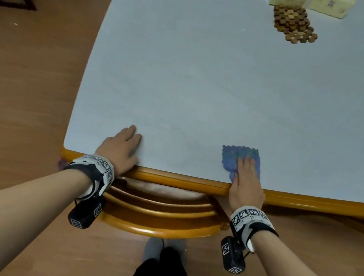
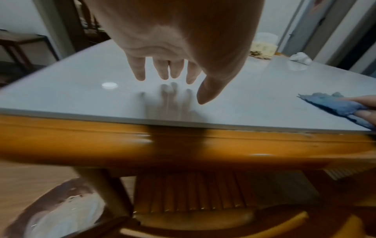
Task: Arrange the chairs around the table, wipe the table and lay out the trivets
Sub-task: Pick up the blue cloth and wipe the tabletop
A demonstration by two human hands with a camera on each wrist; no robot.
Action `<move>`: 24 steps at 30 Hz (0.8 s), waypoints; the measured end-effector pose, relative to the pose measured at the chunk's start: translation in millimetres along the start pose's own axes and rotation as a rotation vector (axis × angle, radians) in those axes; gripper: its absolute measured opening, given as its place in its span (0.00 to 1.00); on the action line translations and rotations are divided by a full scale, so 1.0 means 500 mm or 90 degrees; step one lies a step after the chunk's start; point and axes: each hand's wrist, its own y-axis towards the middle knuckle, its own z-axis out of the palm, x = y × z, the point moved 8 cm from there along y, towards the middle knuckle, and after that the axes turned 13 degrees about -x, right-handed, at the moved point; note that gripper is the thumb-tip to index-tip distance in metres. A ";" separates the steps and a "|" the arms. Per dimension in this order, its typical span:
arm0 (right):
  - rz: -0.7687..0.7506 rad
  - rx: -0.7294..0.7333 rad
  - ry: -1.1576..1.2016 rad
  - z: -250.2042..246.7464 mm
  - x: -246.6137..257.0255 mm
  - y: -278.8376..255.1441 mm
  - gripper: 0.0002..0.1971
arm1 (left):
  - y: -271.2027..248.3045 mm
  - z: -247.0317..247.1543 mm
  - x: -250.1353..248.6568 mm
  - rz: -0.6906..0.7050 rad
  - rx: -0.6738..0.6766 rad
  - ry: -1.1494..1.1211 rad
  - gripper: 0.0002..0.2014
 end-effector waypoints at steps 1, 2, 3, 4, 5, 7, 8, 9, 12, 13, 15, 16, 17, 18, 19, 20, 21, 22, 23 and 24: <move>-0.008 0.010 -0.018 0.008 0.022 -0.004 0.30 | -0.016 -0.002 0.036 -0.026 -0.002 -0.001 0.28; -0.014 0.020 -0.036 0.014 0.041 -0.006 0.32 | -0.030 -0.003 0.071 -0.050 -0.006 -0.004 0.29; -0.020 0.026 -0.054 0.023 0.058 -0.007 0.33 | -0.041 -0.005 0.103 -0.068 -0.012 -0.008 0.30; -0.018 0.034 -0.067 0.030 0.072 -0.010 0.35 | -0.053 -0.004 0.132 -0.083 -0.014 -0.011 0.30; -0.010 0.039 -0.076 0.035 0.084 -0.012 0.36 | -0.063 -0.004 0.158 -0.100 -0.014 -0.018 0.31; -0.001 0.046 -0.090 0.044 0.110 -0.022 0.37 | -0.081 -0.001 0.208 -0.126 -0.019 -0.030 0.33; -0.005 0.049 -0.091 0.048 0.130 -0.028 0.36 | -0.088 0.000 0.231 -0.130 -0.023 -0.036 0.34; -0.012 0.051 -0.090 0.053 0.152 -0.036 0.35 | -0.095 -0.001 0.252 -0.131 -0.027 -0.042 0.34; -0.026 0.059 -0.077 0.078 0.237 -0.067 0.34 | -0.106 -0.002 0.317 -0.115 -0.037 -0.051 0.34; -0.033 0.064 -0.073 0.091 0.272 -0.080 0.34 | -0.107 -0.006 0.340 -0.103 -0.046 -0.052 0.34; -0.039 0.065 -0.056 0.120 0.355 -0.109 0.33 | -0.109 -0.018 0.397 -0.090 -0.068 -0.061 0.32; -0.040 0.061 -0.042 0.136 0.404 -0.123 0.32 | -0.111 -0.024 0.433 -0.088 -0.077 -0.065 0.32; -0.042 0.059 -0.029 0.153 0.454 -0.137 0.32 | -0.115 -0.030 0.472 -0.088 -0.081 -0.067 0.32; -0.046 0.058 -0.013 0.170 0.507 -0.150 0.32 | -0.122 -0.035 0.514 -0.089 -0.084 -0.070 0.32; -0.050 0.057 0.008 0.187 0.559 -0.162 0.31 | -0.130 -0.040 0.558 -0.090 -0.086 -0.072 0.33; -0.056 0.057 0.028 0.203 0.614 -0.174 0.30 | -0.143 -0.043 0.605 -0.093 -0.083 -0.075 0.33; -0.065 0.060 0.048 0.221 0.667 -0.186 0.29 | -0.159 -0.045 0.651 -0.098 -0.077 -0.076 0.33; -0.077 0.065 0.073 0.238 0.722 -0.199 0.28 | -0.177 -0.047 0.696 -0.106 -0.070 -0.076 0.34; -0.088 0.074 0.108 0.256 0.777 -0.210 0.26 | -0.198 -0.047 0.740 -0.114 -0.063 -0.076 0.35; -0.100 0.084 0.149 0.273 0.833 -0.221 0.24 | -0.222 -0.048 0.780 -0.125 -0.057 -0.080 0.35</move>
